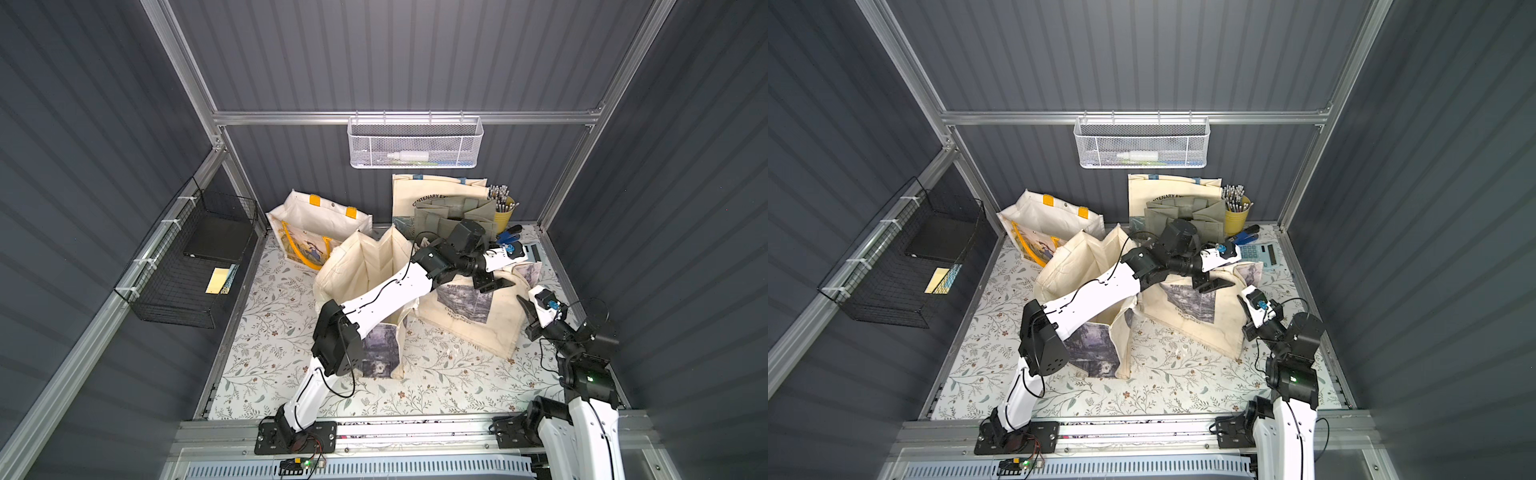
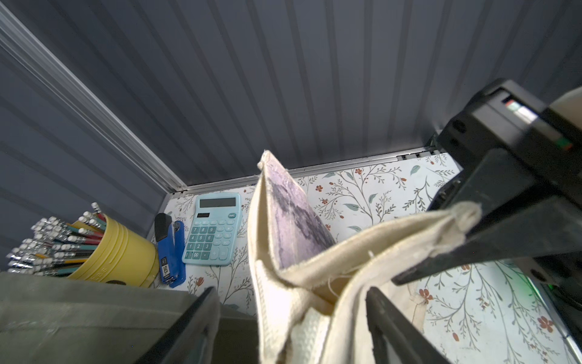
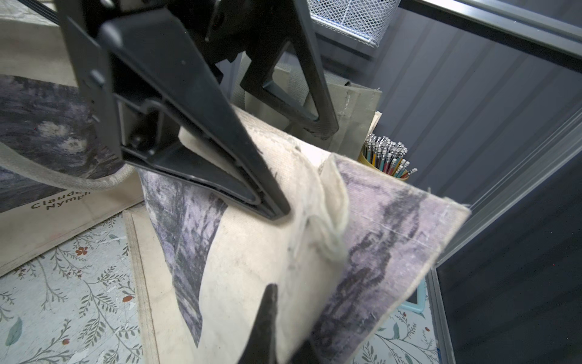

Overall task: Put away the canvas bag
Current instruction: Press the canvas bag at the center of the board.

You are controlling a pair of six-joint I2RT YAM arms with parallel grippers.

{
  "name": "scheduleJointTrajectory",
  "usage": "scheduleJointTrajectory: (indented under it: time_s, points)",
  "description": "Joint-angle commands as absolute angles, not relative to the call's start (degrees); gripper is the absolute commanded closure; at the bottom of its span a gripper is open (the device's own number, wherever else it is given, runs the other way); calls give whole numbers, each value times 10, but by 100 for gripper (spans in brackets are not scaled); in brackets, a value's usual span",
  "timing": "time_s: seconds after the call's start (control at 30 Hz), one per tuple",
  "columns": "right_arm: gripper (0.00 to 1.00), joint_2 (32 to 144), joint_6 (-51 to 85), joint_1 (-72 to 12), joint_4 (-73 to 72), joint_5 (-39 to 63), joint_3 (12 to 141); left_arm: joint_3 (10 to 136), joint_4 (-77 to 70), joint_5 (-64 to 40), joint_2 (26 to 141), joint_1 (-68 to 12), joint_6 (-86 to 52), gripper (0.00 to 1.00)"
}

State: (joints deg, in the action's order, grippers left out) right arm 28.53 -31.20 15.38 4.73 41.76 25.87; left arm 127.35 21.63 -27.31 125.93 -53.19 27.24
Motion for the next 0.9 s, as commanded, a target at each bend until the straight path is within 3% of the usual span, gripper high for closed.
scheduleJointTrajectory:
  time_s: [0.0, 0.33, 0.6, 0.73, 0.8, 0.87]
  points:
    - [100, 282, -312, 149, 42, 431, 270, 1296, 221, -330, 1281, -529, 254, 29]
    - [100, 283, -309, 148, 36, 433, 273, 1301, 185, -388, 1307, -525, 216, 35]
    - [100, 281, -312, 146, 41, 429, 269, 1293, 134, -489, 1312, -511, 189, 71]
    - [100, 281, -295, 146, 30, 413, 268, 1285, 110, -512, 1313, -510, 176, 100]
    - [100, 282, -269, 145, 21, 394, 266, 1282, 103, -517, 1312, -511, 174, 100]
    - [92, 283, -229, 146, -16, 365, 264, 1279, 102, -517, 1307, -510, 176, 100]
